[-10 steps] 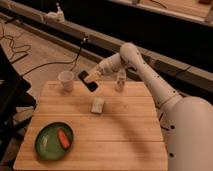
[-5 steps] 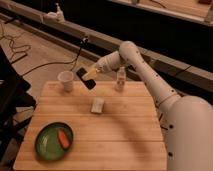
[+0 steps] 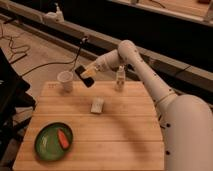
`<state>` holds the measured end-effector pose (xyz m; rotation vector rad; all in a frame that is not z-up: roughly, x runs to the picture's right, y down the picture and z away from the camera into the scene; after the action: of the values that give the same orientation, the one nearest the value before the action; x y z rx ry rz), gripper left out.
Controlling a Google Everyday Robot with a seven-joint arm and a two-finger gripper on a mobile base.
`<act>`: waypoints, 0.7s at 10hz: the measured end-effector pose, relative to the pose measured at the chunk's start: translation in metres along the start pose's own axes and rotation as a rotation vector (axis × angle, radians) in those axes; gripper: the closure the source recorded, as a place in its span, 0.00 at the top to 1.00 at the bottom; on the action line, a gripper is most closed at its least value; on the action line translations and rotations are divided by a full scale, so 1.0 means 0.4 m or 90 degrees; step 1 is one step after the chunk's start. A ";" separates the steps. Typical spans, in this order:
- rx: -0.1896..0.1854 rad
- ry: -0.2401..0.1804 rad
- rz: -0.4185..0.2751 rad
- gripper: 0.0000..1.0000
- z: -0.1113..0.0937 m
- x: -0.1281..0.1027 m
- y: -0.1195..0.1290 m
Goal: Place the eraser in the ceramic cup
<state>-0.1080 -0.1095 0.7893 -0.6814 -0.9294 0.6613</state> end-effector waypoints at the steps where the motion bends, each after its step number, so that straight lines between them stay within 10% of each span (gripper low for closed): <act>1: -0.002 -0.018 -0.016 0.00 0.033 -0.036 -0.003; 7: 0.007 -0.198 -0.087 0.00 0.235 -0.199 -0.057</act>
<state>-0.2204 -0.1615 0.8083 -0.5070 -1.2475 0.6615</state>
